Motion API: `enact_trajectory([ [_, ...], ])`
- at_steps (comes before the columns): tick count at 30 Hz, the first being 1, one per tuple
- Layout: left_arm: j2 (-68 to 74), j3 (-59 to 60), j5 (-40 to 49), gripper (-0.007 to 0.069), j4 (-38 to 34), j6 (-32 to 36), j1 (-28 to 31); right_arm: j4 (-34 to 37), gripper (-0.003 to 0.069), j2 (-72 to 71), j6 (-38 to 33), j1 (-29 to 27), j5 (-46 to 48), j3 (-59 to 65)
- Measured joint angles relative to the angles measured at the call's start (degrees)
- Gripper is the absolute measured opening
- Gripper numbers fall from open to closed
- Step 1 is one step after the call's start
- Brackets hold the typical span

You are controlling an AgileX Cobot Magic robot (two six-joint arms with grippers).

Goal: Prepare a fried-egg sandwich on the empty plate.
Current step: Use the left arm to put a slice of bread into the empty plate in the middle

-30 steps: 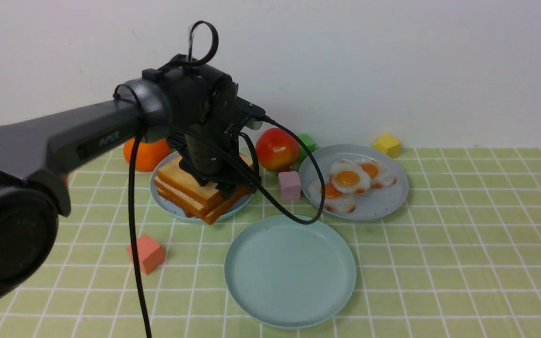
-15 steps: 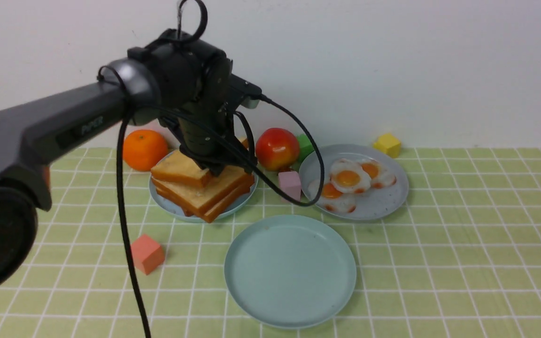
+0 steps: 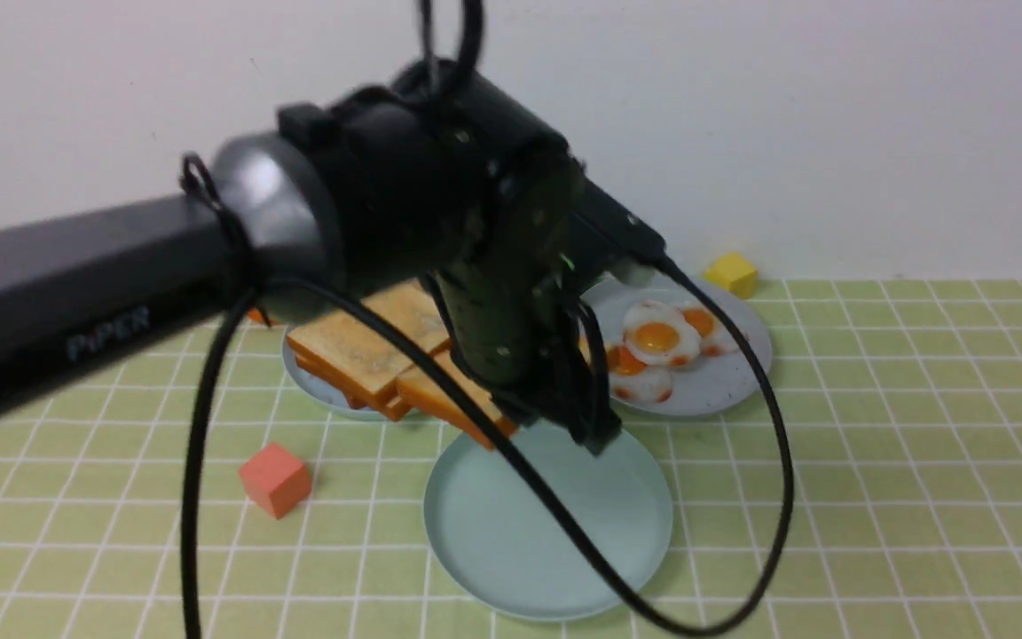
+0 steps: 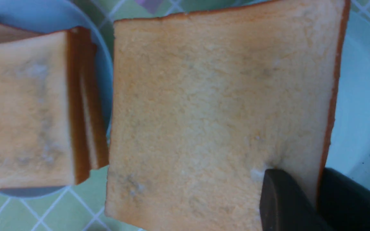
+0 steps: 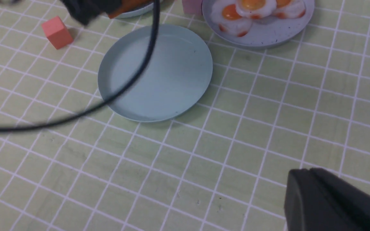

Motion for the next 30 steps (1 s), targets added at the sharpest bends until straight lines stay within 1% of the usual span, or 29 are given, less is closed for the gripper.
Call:
enact_trajectory([
  [2, 1.4, 1.5, -2.0, 0.0122, 1.2, 0.0, -1.6, -0.6, 0.0032, 0.0, 0.0, 0.0, -0.1, 0.0],
  [4, 2.7, 1.9, -3.7, 0.0122, 1.6, 0.0, -1.9, -1.0, 0.0032, 0.0, 0.0, 0.0, -0.1, 0.0],
  [7, 4.0, 2.1, -5.5, 0.0122, -0.1, 0.0, -2.0, -1.2, 0.0032, 0.0, 0.0, 0.0, -0.1, 0.0],
  [13, 5.1, 2.1, -5.7, 0.0122, -2.6, 0.0, -2.0, -1.7, 0.0034, 0.0, 0.0, 0.0, -0.1, 0.0],
  [21, 7.0, 2.1, -5.2, 0.0131, -2.1, 0.1, -2.0, -1.8, 0.0035, 0.0, 0.0, 0.0, -0.1, 0.0],
  [23, 7.1, 2.1, -5.2, 0.0181, -1.5, 0.1, -2.0, -1.8, 0.0038, 0.0, 0.0, 0.0, -0.1, 0.0],
  [24, 7.1, 2.1, -5.1, 0.0193, -1.5, 0.1, -2.0, -1.8, 0.0038, 0.0, 0.0, 0.0, -0.1, 0.0],
  [28, 7.1, 2.1, -4.4, 0.0365, -1.2, 0.1, -2.0, -1.8, 0.0046, 0.0, 0.0, 0.0, -0.1, 0.0],
  [30, 7.1, 2.1, -3.5, 0.0417, -1.4, 0.1, -2.0, -1.8, 0.0048, 0.0, 0.0, 0.0, -0.1, 0.0],
])
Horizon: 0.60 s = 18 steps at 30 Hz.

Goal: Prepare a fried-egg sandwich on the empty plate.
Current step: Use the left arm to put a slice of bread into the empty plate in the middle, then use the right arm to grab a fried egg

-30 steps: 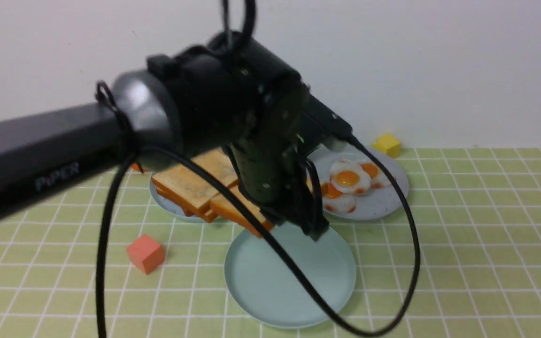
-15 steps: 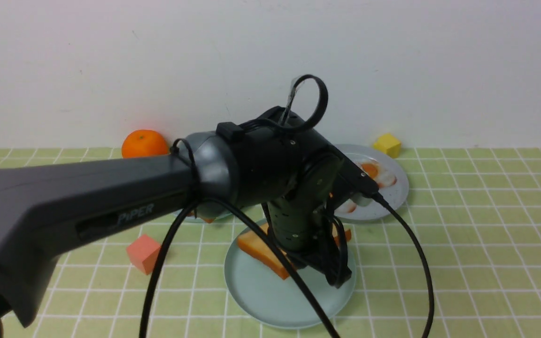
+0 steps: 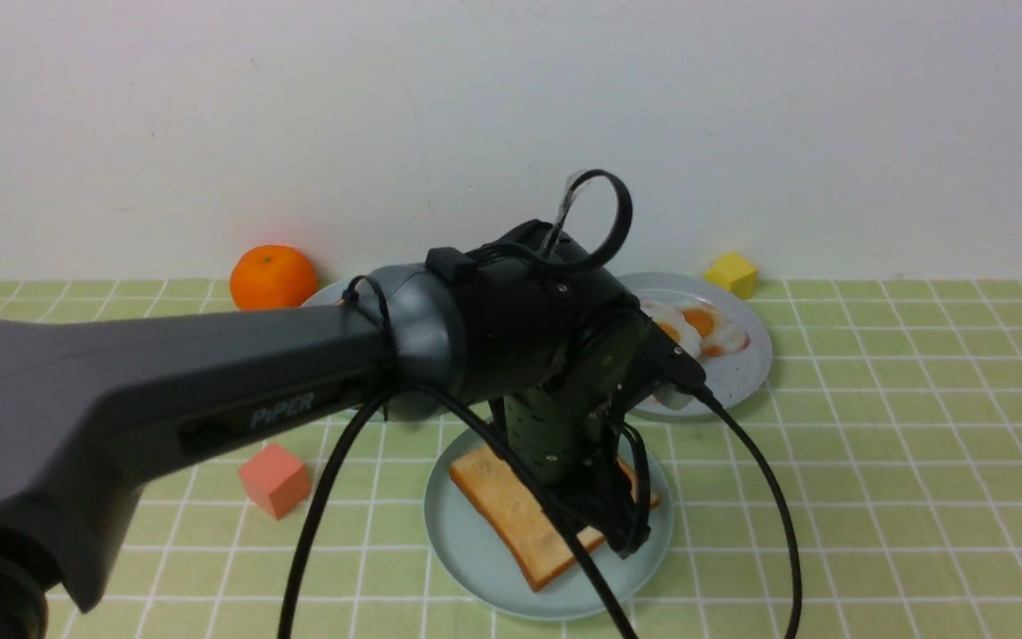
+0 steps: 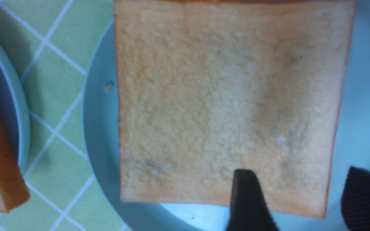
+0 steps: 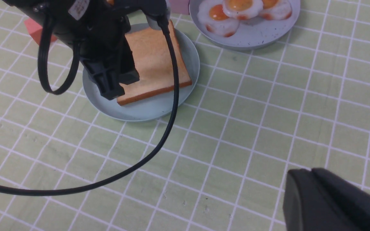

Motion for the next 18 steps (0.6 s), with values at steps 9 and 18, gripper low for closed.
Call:
enact_trajectory([
  [9, -6.8, -0.7, 4.4, 0.0411, -8.8, -2.1, 0.0, 0.0, 0.0064, 2.2, 0.0, 0.0, -2.3, -0.5],
  [18, -32.7, -0.3, 8.1, -0.0014, -11.0, -4.1, -0.1, 1.3, 0.0085, 20.8, 0.0, 0.0, -5.6, -7.6],
])
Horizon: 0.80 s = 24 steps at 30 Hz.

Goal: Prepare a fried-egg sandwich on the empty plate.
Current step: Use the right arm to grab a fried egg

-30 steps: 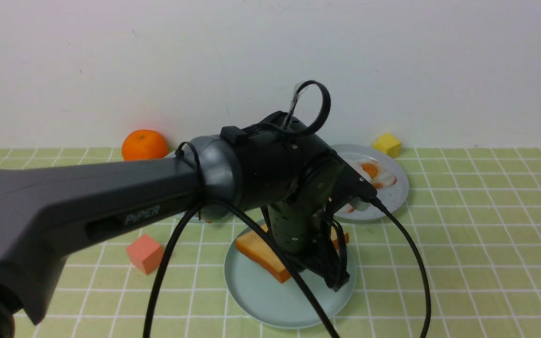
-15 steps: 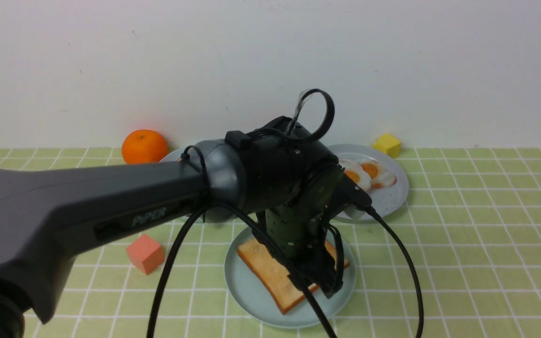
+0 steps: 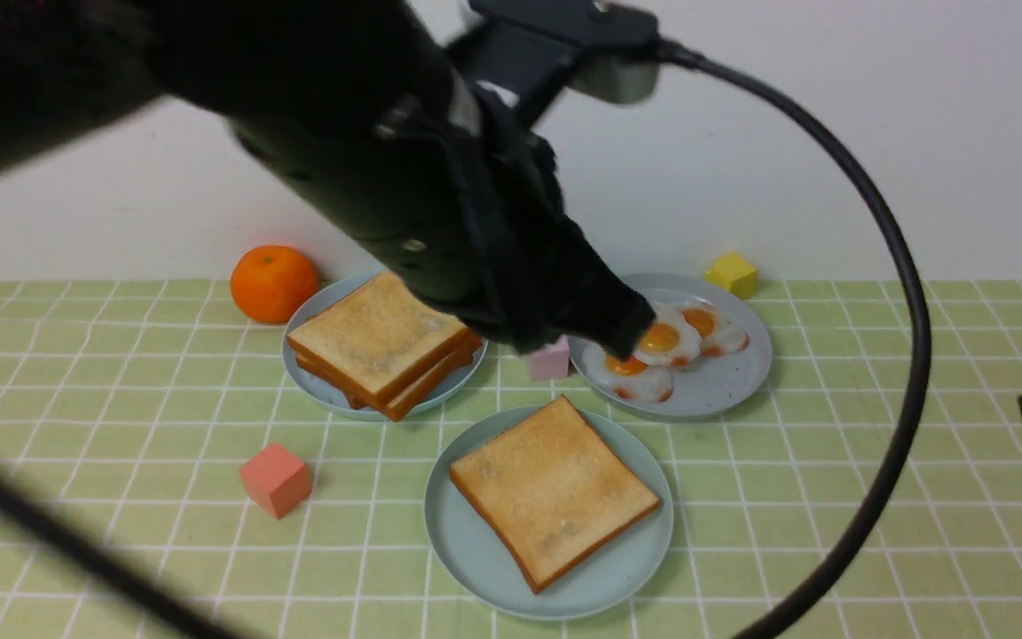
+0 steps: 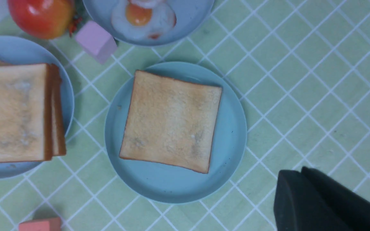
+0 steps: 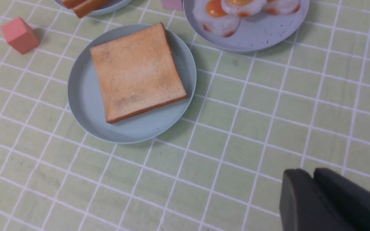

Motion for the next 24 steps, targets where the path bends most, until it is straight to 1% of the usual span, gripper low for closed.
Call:
enact_trajectory([
  [2, -4.4, 2.7, -0.2, -0.0013, -0.6, 0.0, 0.0, 0.4, 0.0088, 3.8, 0.0, 0.0, -0.6, -1.6],
  [3, -10.2, 7.2, -1.1, -0.0013, -0.6, 0.0, 0.0, 0.9, 0.0096, 8.4, 0.0, 0.0, -1.1, -3.5],
  [4, -12.1, 8.9, -1.6, -0.0013, -0.9, 0.0, 0.0, 1.2, 0.0099, 10.7, 0.0, 0.0, -1.4, -4.4],
  [5, -16.0, 12.7, -2.9, -0.0013, -1.3, 0.0, 0.0, 1.5, 0.0108, 14.3, 0.0, 0.0, -1.8, -5.8],
  [6, -17.3, 14.0, -3.5, -0.0013, -1.4, 0.0, 0.0, 1.5, 0.0108, 15.0, 0.0, 0.0, -1.8, -6.0],
  [7, -22.0, 18.9, -5.7, -0.0013, -1.7, 0.0, 0.0, 2.1, 0.0121, 19.9, 0.0, 0.0, -2.2, -8.0],
  [9, -26.1, 23.2, -8.2, -0.0013, -2.3, 0.0, 0.0, 2.6, 0.0134, 23.7, 0.0, 0.0, -2.4, -9.6],
  [11, -35.0, 32.5, -15.2, -0.0013, -3.3, -0.1, 0.0, 3.5, 0.0163, 32.1, -0.1, 0.0, -2.5, -13.6],
  [12, -36.3, 33.9, -16.4, -0.0013, -3.6, -0.1, 0.0, 3.5, 0.0165, 32.6, -0.1, 0.0, -2.5, -13.9],
  [13, -41.3, 38.9, -21.5, -0.0013, -4.0, -0.1, 0.0, 3.5, 0.0187, 37.3, -1.6, 0.0, -3.2, -16.6],
  [14, -42.5, 39.5, -22.8, -0.0013, -4.0, -0.1, 0.0, 3.5, 0.0189, 37.7, -1.6, 0.0, -3.2, -16.9],
  [16, -48.4, 45.9, -29.2, -0.0013, -4.4, -0.8, 0.0, 3.5, 0.0216, 42.6, -9.0, 0.0, -5.2, -20.0],
  [17, -49.9, 47.3, -30.7, -0.0013, -4.4, -1.7, 0.0, 3.7, 0.0225, 44.2, -13.4, 0.0, -6.4, -20.9],
  [18, -50.1, 47.5, -30.7, -0.0013, -4.4, -1.7, 0.0, 3.8, 0.0227, 44.8, -15.3, 0.0, -7.0, -21.1],
  [21, -51.5, 48.9, -31.7, -0.0013, -4.2, -5.1, 0.1, 6.1, 0.026, 48.7, -34.7, 0.3, -13.7, -22.1],
  [22, -51.5, 48.9, -31.7, -0.0013, -4.2, -5.2, 0.1, 6.1, 0.0261, 48.9, -34.7, 0.4, -13.7, -22.1],
  [23, -51.4, 49.0, -31.3, -0.0013, -3.9, -5.8, 0.1, 6.3, 0.0276, 50.1, -45.6, 1.0, -17.3, -22.1],
  [24, -51.3, 49.0, -31.2, -0.0013, -3.8, -5.8, 0.1, 6.4, 0.0288, 51.0, -51.8, 1.5, -19.2, -22.1],
])
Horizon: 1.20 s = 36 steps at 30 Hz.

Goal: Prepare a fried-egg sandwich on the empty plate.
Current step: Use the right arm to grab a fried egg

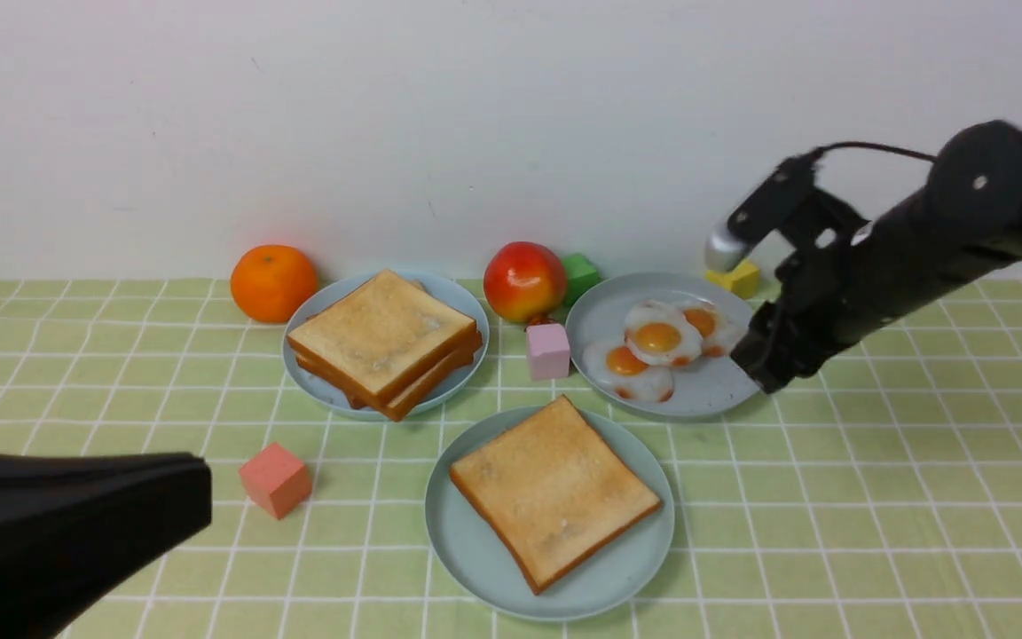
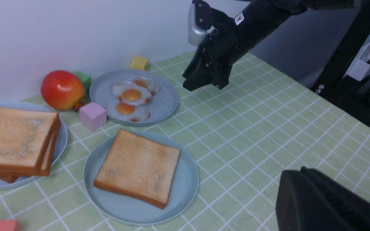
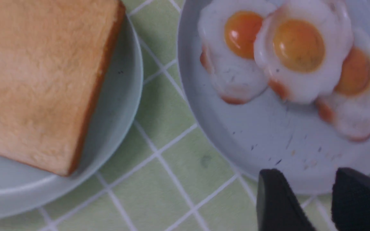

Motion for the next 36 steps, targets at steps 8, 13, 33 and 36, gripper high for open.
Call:
enact_trajectory([
  [8, 0.5, 0.0, 0.1, -0.0013, 1.6, -0.2, 0.0, 1.5, 0.0423, 6.7, -33.3, 4.0, -12.3, -0.1],
  [13, 0.5, 0.0, 0.1, -0.0013, 1.7, -0.2, 0.0, 2.5, 0.0508, 10.9, -36.3, 4.3, -19.5, -0.1],
  [33, 0.5, 0.0, -0.2, -0.0013, 2.6, -0.2, 0.0, 1.7, 0.0508, 15.5, -42.6, 3.2, -28.3, -1.1],
  [36, 0.5, 0.0, -0.2, -0.0013, 2.6, -0.2, 0.0, 1.7, 0.0485, 16.0, -42.6, 3.2, -30.1, -1.1],
])
